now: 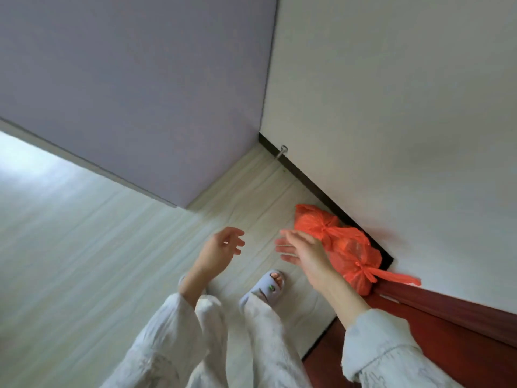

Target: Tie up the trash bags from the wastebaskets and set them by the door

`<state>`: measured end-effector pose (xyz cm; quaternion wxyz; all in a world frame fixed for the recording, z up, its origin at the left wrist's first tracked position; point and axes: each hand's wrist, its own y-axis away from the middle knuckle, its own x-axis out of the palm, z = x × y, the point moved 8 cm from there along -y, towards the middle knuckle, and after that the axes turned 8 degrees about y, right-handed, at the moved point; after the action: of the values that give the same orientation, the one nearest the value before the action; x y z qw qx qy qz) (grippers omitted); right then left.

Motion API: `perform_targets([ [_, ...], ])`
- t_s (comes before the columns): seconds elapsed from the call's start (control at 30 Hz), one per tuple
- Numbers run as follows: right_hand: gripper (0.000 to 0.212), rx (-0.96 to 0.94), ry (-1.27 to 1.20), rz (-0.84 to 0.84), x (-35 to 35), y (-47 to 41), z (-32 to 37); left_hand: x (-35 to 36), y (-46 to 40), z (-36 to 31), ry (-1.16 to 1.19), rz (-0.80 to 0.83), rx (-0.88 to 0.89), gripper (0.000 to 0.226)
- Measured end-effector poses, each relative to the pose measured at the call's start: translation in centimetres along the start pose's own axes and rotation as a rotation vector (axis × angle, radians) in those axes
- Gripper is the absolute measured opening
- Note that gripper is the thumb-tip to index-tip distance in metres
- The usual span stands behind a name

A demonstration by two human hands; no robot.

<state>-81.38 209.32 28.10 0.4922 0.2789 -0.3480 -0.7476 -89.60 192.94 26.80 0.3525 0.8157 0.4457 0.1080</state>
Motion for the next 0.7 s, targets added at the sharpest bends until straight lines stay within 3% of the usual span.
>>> perform_targets([
  [0.33, 0.017, -0.227, 0.453, 0.356, 24.0, 11.0, 6.5, -23.9, 15.9, 4.2, 0.136, -0.351, 0.072, 0.017],
  [0.7, 0.023, -0.342, 0.632, 0.566, 51.1, 19.0, 10.0, -48.0, 29.2, 11.6, 0.291, -0.588, 0.117, 0.017],
])
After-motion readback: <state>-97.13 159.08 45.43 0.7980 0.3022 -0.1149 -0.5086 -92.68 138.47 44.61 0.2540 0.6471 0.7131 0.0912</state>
